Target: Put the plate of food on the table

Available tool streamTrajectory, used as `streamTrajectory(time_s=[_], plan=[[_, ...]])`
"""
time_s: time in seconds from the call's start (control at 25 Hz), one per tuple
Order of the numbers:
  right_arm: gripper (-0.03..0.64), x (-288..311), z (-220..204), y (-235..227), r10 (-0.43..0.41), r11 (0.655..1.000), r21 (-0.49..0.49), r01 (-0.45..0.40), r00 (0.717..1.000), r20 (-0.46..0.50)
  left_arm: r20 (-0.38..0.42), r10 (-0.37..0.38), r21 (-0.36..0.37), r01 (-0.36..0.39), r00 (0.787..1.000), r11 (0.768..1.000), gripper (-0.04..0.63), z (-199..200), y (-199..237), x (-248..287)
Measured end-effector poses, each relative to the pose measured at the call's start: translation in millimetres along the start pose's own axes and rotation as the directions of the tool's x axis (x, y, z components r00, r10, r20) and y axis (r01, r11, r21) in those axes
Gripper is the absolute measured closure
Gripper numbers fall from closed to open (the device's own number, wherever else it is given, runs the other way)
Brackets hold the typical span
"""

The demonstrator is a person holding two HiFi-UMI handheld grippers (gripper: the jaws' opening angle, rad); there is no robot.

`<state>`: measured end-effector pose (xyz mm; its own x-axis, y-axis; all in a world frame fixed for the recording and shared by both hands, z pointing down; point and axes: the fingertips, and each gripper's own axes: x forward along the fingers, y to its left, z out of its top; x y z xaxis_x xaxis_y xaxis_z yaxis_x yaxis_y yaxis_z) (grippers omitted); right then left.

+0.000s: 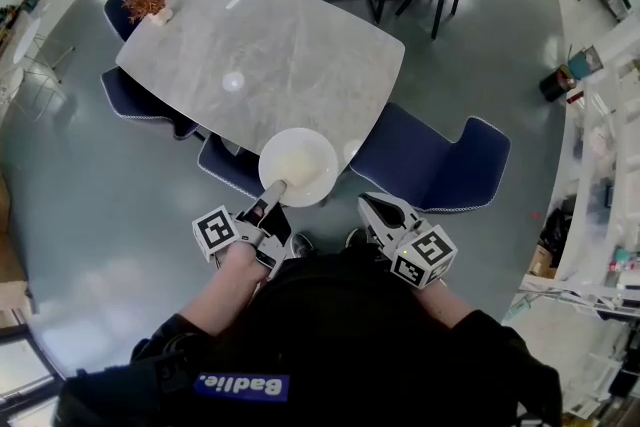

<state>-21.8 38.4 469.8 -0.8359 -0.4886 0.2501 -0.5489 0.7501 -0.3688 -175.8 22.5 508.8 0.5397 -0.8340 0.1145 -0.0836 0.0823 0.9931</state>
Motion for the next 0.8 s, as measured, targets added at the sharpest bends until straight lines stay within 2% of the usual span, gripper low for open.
streamTrajectory(time_s=[0.28,0.8], plan=[[0.606,8,10,-38,0.012,1.0,0.023,-0.013,1.0,0.005,0.039,0.012,-0.007,-0.012,0.999,1.0,0.572,9,3,29],[0.606,24,40,-103,0.136,0.991,0.011,-0.136,0.991,-0.022,0.195,0.042,-0.017,-0.04,0.98,0.999,0.572,32,-3,77]])
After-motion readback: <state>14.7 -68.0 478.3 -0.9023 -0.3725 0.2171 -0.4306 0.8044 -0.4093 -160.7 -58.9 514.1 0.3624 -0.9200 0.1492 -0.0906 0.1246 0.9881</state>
